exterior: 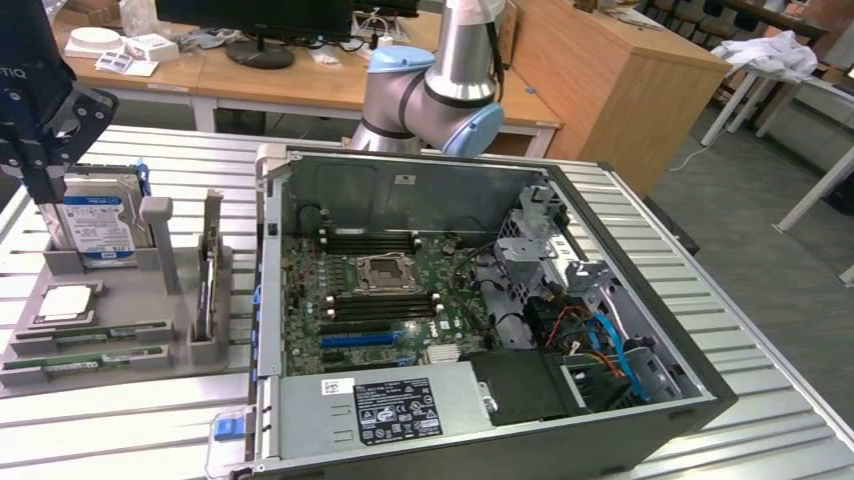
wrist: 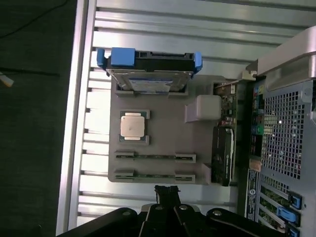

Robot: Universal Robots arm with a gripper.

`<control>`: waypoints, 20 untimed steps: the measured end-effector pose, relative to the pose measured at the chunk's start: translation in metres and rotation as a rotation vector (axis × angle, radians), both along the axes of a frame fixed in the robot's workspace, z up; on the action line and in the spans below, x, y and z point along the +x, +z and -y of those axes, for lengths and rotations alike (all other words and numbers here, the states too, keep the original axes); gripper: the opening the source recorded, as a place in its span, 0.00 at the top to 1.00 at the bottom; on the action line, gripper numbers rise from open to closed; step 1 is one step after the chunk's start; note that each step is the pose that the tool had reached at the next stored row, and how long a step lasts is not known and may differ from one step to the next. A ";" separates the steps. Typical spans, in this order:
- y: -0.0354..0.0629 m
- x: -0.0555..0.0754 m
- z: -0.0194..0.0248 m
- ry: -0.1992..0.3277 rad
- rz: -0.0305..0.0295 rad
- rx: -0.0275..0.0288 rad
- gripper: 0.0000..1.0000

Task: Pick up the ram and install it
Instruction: 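Pick up the ram and move it above insertion slot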

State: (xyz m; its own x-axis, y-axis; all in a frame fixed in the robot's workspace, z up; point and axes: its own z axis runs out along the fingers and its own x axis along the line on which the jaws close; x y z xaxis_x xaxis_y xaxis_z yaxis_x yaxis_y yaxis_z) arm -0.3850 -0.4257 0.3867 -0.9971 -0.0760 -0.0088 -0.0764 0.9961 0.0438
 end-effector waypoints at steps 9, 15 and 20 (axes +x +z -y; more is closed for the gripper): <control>-0.0001 0.000 0.0000 0.164 0.0000 -0.0001 0.89; -0.0002 0.000 0.0000 0.272 -0.0001 -0.0001 0.89; -0.0004 0.000 0.0000 0.363 -0.0001 -0.0001 0.89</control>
